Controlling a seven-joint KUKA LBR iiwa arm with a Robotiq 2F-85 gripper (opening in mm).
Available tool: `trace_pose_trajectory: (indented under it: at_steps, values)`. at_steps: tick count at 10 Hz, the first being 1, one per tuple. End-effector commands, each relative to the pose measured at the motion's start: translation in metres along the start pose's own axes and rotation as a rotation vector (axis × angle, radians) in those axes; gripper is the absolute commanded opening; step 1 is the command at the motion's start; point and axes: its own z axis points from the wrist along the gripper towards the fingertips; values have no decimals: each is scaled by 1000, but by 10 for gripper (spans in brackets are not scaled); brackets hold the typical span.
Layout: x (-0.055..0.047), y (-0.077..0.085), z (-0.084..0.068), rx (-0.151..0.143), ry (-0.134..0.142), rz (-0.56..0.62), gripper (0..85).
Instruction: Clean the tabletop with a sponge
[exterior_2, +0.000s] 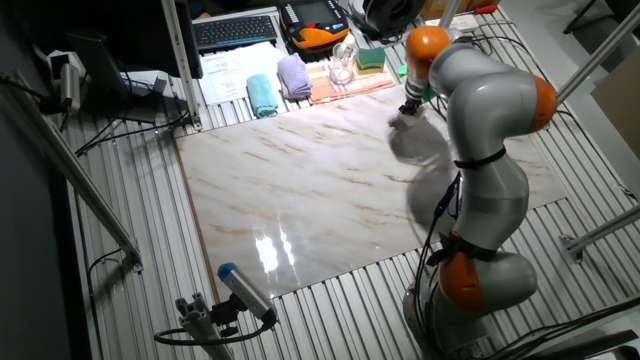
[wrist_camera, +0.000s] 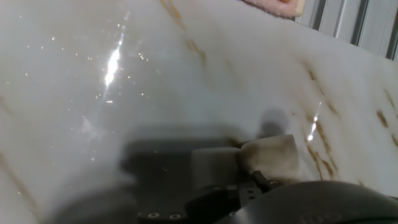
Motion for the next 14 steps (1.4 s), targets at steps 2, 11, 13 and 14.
trace_pose_trajectory:
  at_steps: [2, 11, 13, 14]
  values:
    - [-1, 4, 2, -5, 0, 0, 0]
    - [-1, 35, 6, -18, -7, 56, 0]
    - [-1, 41, 8, -21, -6, 62, 0]
    - [-1, 44, 8, -26, -5, 68, 0]
